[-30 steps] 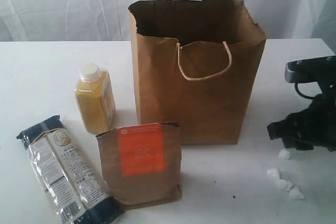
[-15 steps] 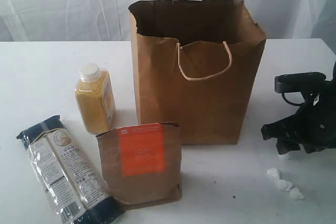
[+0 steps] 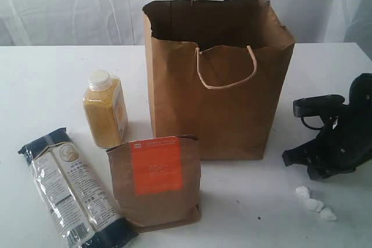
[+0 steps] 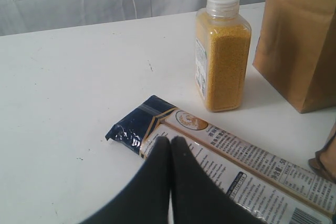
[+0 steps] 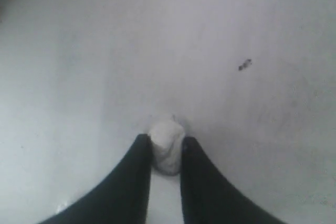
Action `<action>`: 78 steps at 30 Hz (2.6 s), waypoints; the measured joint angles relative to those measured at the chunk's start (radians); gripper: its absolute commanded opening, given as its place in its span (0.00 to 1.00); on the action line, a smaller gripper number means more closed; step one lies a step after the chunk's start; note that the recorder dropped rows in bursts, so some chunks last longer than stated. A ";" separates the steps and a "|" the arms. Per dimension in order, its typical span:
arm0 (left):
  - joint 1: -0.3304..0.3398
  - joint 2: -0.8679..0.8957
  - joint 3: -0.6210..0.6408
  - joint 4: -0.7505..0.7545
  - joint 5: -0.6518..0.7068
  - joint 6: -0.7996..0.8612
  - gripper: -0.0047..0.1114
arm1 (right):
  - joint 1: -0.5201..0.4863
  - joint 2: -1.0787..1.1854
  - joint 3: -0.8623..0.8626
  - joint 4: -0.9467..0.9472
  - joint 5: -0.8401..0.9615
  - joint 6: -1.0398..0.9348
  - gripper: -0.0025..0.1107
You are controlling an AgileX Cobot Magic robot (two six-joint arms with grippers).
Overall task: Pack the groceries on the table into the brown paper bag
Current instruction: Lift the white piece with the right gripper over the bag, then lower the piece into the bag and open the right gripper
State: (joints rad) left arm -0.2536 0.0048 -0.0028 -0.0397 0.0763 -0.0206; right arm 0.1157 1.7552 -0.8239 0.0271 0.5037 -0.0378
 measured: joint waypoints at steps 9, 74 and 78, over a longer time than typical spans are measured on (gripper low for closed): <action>0.000 0.000 0.000 0.000 0.000 0.000 0.04 | 0.000 -0.113 0.048 0.002 -0.017 0.000 0.02; 0.000 0.000 0.000 0.000 0.000 0.000 0.04 | 0.283 -0.284 -0.639 0.077 0.433 -0.145 0.52; 0.000 0.000 0.000 0.000 0.000 0.000 0.04 | 0.283 -0.290 -0.640 0.063 0.416 -0.141 0.52</action>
State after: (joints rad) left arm -0.2536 0.0048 -0.0028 -0.0397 0.0763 -0.0206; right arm 0.3990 1.4656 -1.4637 0.0904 0.9198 -0.1788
